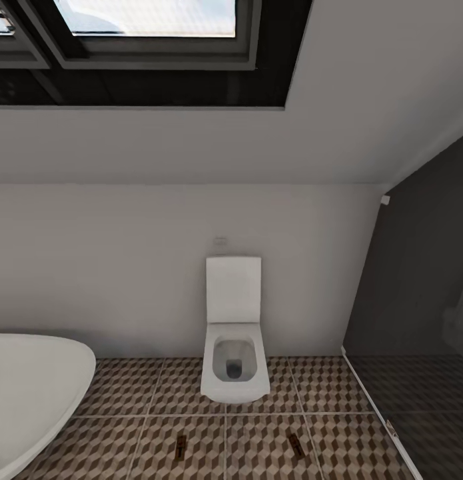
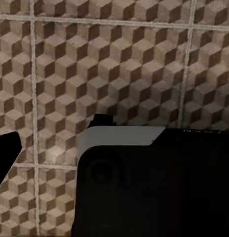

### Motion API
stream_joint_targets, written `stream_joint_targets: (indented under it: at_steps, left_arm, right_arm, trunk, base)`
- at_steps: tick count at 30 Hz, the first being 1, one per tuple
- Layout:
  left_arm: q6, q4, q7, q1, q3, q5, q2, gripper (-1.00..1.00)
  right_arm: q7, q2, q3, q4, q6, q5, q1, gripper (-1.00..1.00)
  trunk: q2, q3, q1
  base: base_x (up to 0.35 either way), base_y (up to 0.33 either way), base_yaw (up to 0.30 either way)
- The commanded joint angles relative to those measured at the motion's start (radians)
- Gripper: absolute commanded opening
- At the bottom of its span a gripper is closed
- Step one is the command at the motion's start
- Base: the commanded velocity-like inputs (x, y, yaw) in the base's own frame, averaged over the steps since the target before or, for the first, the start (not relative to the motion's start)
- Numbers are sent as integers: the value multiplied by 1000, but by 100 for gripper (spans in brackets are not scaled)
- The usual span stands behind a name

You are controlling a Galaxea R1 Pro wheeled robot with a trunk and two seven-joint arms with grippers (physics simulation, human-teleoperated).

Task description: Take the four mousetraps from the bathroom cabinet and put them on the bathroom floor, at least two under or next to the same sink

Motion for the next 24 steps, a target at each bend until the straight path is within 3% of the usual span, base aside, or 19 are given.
stream_joint_targets:
  at_steps: [1, 12, 24]
  left_arm:
    - [-4, 1, -28, 12, -8, 8, 0, 100]
    - [-33, 1, -84, 40, -8, 10, -1, 100]
    - [-39, 1, -95, 42, -9, 9, -4, 100]
  right_arm:
    - [-5, 1, 1, 3, -12, 7, 6, 100]
    - [-5, 2, 1, 3, -23, 6, 48, 100]
    - [-5, 6, 0, 3, -27, 4, 82, 100]
  trunk:
    - [-1, -1, 0]
    - [-1, -1, 0]
    - [-1, -1, 0]
  base:
    - [0, 0, 0]
    - [0, 0, 0]
    - [0, 0, 0]
